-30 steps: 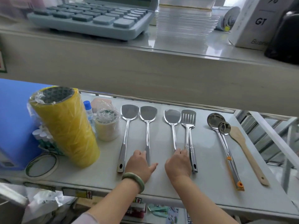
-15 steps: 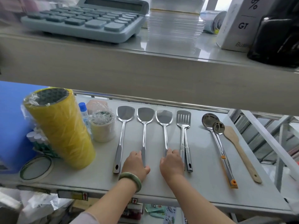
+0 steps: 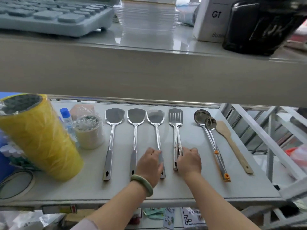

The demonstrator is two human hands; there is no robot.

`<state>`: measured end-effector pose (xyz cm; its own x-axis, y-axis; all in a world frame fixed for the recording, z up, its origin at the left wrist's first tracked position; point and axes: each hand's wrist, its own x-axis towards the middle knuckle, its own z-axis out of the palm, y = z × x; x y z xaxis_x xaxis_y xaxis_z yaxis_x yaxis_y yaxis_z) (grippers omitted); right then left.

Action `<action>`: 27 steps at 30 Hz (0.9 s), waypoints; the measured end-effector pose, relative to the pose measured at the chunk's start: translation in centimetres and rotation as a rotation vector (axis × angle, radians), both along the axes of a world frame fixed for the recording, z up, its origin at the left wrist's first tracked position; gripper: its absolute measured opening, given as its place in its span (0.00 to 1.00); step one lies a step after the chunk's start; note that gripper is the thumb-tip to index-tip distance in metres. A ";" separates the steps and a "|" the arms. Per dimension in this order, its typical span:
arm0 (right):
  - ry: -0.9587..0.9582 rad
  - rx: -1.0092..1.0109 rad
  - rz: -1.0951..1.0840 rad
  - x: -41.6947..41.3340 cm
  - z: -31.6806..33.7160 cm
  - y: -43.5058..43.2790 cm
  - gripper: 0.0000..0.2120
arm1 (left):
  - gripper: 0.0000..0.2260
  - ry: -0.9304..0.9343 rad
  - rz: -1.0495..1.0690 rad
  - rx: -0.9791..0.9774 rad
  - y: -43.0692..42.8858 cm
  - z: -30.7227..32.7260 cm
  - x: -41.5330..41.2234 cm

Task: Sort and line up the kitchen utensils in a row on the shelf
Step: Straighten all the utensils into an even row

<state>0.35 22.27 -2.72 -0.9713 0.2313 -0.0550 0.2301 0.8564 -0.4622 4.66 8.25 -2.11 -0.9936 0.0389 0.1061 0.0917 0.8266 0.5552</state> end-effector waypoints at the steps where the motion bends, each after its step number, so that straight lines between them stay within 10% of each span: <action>1: -0.028 -0.002 0.013 -0.1 0.2 0.7 0.14 | 0.19 -0.047 -0.026 0.008 1.2 -0.1 -0.6; 10: -0.194 0.002 0.236 -1.5 -0.9 8.4 0.12 | 0.17 -0.335 0.116 -0.261 12.8 -0.2 -3.5; 27: -0.084 0.015 0.216 -1.4 -0.7 9.3 0.10 | 0.14 -0.307 0.250 -0.217 12.0 -1.1 -3.1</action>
<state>-1.03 31.58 -3.39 -0.9905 0.0198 -0.1363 0.0779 0.8966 -0.4359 1.59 20.25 -3.25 -0.9593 -0.2178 -0.1795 -0.2679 0.9028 0.3364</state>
